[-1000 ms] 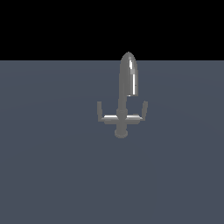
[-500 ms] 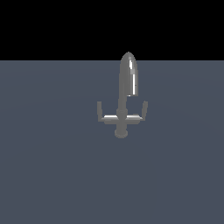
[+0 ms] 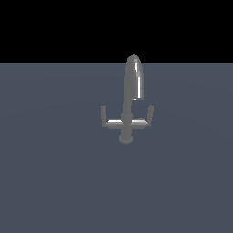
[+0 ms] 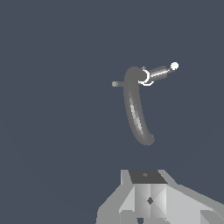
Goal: Turn on the faucet by rotating a designated handle.
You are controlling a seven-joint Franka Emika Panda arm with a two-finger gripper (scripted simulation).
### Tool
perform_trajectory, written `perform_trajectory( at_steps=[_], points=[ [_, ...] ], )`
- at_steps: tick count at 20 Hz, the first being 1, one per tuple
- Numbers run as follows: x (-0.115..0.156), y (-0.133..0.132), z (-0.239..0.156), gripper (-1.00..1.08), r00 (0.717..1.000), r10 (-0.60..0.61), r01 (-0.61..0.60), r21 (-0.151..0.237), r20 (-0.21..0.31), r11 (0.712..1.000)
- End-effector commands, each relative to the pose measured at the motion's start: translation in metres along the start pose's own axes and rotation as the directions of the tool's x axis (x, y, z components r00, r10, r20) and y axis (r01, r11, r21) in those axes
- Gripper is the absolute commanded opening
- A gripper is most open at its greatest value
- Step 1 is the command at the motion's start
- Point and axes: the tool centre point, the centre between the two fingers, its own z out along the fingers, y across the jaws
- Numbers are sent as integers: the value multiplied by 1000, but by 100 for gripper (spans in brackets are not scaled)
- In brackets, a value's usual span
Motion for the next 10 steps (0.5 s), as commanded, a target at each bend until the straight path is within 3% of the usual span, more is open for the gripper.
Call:
perform_trajectory(
  at_steps=[1,10],
  points=[
    [14,9,4,-100,1000,21,-22,50,20,998],
    [60,41,26,-100,991,84,-104,216,101,971]
  ],
)
